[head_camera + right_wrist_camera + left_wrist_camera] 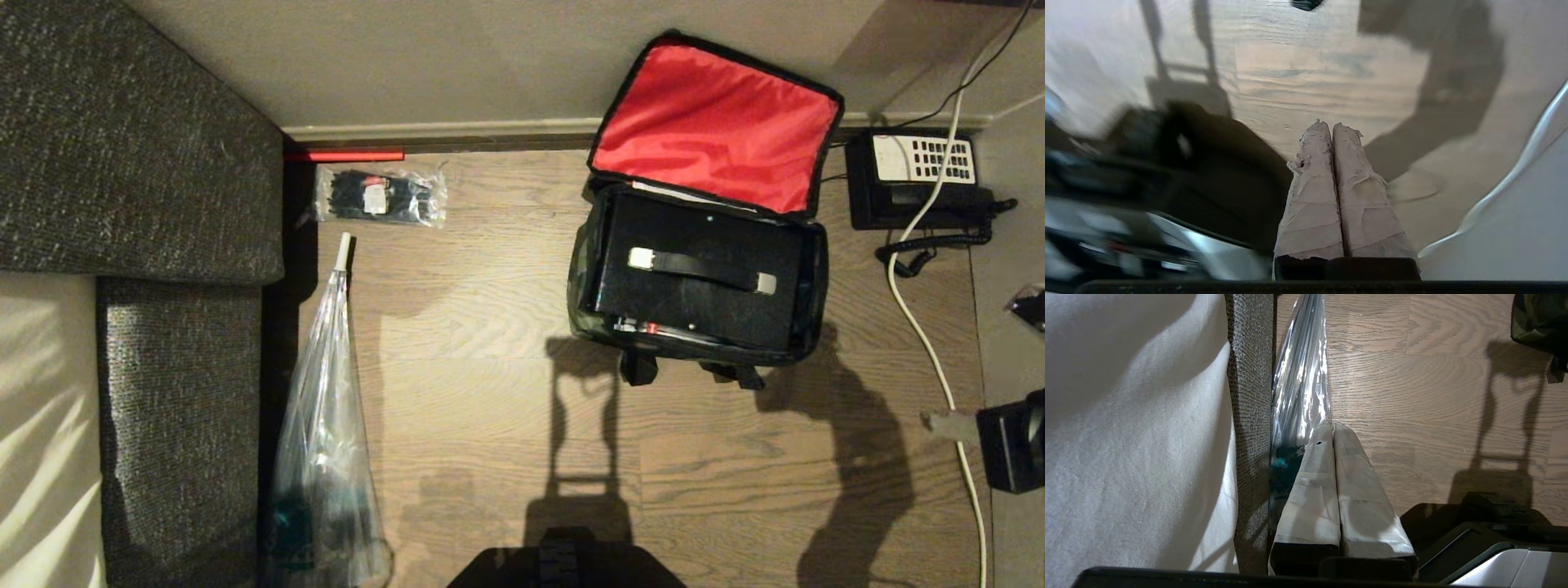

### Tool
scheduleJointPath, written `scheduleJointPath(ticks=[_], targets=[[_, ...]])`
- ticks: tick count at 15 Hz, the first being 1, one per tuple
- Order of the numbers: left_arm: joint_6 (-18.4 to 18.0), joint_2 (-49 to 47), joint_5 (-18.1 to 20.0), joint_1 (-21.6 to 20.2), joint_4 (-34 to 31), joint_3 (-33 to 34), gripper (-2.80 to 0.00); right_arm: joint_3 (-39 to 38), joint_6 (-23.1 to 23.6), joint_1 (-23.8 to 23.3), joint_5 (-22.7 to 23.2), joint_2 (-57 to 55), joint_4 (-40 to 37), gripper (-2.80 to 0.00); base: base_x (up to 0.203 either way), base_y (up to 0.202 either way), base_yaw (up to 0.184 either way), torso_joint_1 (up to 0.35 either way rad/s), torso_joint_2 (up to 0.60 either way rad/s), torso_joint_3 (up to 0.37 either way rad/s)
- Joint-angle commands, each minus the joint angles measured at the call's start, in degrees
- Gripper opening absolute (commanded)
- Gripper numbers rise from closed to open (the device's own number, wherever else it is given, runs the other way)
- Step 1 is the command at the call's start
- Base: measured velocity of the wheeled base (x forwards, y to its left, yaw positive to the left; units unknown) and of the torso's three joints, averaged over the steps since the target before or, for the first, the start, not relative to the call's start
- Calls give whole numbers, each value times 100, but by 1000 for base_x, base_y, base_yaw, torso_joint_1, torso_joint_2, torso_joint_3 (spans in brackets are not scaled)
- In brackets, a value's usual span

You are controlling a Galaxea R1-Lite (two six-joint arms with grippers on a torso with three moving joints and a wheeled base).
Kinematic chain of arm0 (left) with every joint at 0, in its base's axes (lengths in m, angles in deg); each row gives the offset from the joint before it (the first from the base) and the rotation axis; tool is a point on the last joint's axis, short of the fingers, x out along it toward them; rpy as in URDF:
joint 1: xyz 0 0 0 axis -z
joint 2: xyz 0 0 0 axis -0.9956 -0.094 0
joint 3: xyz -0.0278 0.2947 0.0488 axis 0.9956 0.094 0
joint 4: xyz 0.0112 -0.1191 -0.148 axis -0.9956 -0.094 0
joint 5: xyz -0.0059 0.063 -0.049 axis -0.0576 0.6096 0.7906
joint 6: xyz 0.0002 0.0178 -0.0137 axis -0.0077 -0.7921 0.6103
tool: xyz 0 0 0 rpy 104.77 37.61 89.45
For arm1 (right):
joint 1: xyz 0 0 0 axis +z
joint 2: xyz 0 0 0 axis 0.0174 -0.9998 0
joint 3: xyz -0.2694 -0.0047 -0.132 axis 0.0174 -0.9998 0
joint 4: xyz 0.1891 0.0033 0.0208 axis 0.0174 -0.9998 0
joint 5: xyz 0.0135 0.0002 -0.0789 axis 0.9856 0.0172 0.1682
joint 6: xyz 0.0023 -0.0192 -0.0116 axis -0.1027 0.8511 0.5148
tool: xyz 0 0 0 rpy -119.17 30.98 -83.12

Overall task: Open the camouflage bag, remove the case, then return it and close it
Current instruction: Close the top of the storage box

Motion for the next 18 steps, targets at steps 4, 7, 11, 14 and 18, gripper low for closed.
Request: scheduleJointPath(ticks=[4,7,11,14,18], targets=[[5,1,-3,2,-2,1,-280,648,-866,-1387,2002,-1315,238,-280,0,0,0,0,0,0],[5,8,-3,-3,-2,1,-280,1414,-863,-1618,2075,-2259,461,-280,0,0,0,0,0,0],[5,6,-3,-2,-2,1,-280,2427,-1736,-1730,2371,-3472,1912,-280,0,0,0,0,0,0],[5,9,-3,4,-2,1,-280,3503,-2967,-1742,2770,-4262,3265,-280,0,0,0,0,0,0],[5,0,-3,3,-2,1,-280,4548,-3514,-1746,2786,-4960,3750,-280,0,0,0,0,0,0]])
